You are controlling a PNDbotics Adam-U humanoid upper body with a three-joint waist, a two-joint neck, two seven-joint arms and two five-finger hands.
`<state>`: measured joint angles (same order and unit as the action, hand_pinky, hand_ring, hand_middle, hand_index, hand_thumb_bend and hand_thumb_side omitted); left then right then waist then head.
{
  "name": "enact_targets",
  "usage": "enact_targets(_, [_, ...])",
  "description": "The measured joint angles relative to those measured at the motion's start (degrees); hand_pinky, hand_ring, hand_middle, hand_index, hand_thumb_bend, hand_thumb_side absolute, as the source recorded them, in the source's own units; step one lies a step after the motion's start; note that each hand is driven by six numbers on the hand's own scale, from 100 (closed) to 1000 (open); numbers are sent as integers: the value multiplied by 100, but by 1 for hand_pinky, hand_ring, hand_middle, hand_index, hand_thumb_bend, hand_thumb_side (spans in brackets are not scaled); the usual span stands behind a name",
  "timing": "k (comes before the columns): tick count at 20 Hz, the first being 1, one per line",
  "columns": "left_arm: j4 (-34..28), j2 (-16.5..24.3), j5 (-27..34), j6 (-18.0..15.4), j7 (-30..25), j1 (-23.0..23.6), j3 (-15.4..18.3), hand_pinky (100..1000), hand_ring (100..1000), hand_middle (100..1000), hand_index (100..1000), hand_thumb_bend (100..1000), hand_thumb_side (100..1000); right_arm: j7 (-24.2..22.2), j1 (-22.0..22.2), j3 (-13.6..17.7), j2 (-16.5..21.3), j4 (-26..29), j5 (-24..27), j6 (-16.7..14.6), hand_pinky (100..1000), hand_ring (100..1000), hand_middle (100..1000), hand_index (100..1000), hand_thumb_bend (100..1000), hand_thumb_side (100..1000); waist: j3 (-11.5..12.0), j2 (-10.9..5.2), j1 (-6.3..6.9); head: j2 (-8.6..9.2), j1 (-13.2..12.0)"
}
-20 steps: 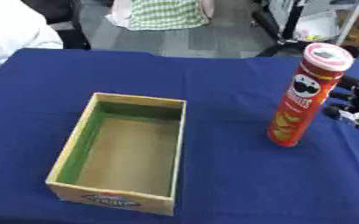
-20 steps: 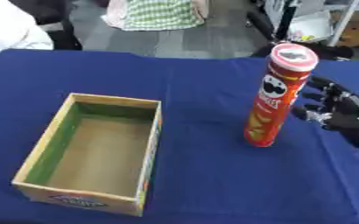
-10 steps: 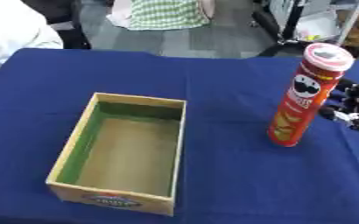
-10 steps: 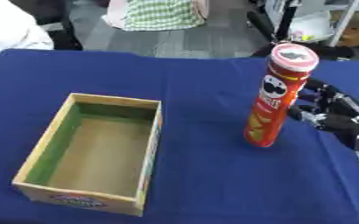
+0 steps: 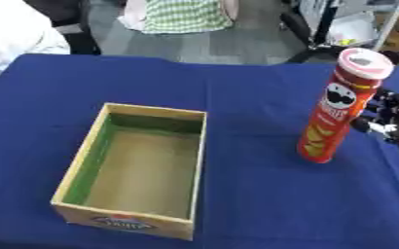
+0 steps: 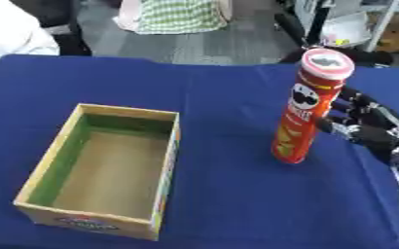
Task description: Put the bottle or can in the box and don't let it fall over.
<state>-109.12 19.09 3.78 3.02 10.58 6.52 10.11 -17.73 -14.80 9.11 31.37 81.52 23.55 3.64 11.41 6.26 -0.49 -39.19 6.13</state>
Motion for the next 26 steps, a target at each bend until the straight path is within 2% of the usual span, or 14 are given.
enact_targets(26, [4, -10, -1, 7, -23, -1, -4, 922, 771, 824, 828, 100, 735, -42, -305, -86, -276, 2, 73, 71, 921, 966, 994, 993, 624, 100, 27, 33, -14, 55, -3])
